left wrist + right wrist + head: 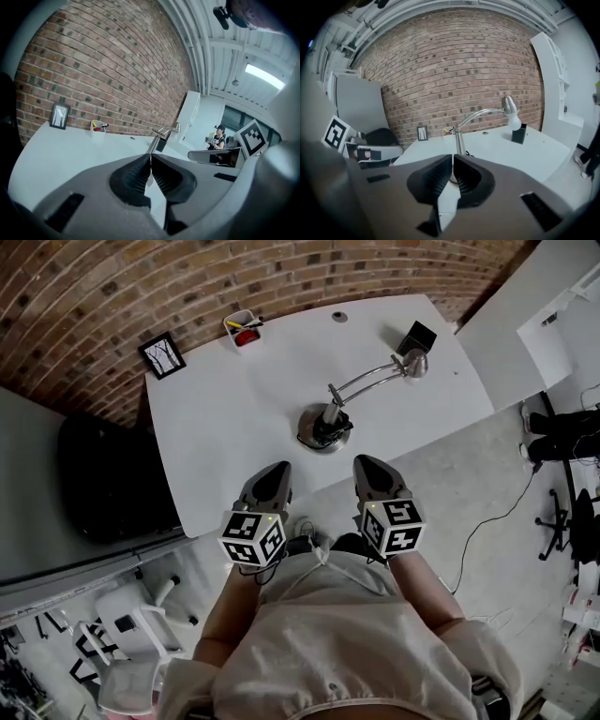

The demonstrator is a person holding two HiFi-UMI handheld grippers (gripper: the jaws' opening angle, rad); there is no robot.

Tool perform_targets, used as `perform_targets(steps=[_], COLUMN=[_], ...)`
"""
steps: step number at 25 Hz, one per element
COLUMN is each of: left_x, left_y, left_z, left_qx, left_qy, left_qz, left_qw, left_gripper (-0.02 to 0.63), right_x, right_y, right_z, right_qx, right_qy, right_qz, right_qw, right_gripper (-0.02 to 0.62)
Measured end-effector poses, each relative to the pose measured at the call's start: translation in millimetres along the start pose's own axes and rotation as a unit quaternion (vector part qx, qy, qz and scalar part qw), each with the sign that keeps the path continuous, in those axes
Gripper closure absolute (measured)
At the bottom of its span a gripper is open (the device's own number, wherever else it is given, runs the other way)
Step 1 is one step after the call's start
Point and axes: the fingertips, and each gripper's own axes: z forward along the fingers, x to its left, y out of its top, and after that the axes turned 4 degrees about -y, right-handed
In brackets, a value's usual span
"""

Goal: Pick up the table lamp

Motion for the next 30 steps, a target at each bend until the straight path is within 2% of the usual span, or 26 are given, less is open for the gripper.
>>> perform_targets(steps=[2,4,8,11,13,15,27,30], left_x=[6.1,12.2,27.1,39.5,45.8,52.2,79.3,84.1], left_y=[1.1,5.3,12.4,14.1,13.3,11.2,-14.4,-19.8], left_z=[2.5,5.4,11.3,16.1,21.1,27.6,45.4,46.3], left_qx=[-0.007,-0.013,-0.016,-0.022,-0.022,-0.018,0.002,0.005], left_qy=[-0.002,0.007,0.050,0.086,0.106,0.124,0.211,0.225], left_qz=[-0.020,-0.017,0.008,-0.005,-0.017,-0.024,-0.068,-0.076], left_qw=[0.9998,0.9998,0.9986,0.9960,0.9940,0.9918,0.9750,0.9713], left_gripper=[0.586,0.586,0.586,0.586,0.586,0.586,0.586,0.586], right_x=[-1.2,-3.1,-7.0,-12.2,-14.4,-12.7,11.4,19.7], right_y=[4.3,11.8,23.6,31.8,41.1,47.0,41.4,44.2], right_z=[14.7,28.4,54.6,72.4,82.0,93.2,156.5,163.1], right_qx=[0.003,-0.002,-0.010,-0.015,-0.026,-0.028,-0.003,-0.014], right_qy=[0.006,0.015,0.036,0.046,0.060,0.080,0.182,0.199], right_qz=[-0.015,-0.024,-0.046,-0.053,-0.046,-0.051,-0.101,-0.097], right_qw=[1.000,1.000,0.998,0.997,0.997,0.995,0.978,0.975], right_gripper=[0.566,0.566,0.565,0.551,0.413,0.381,0.367,0.367])
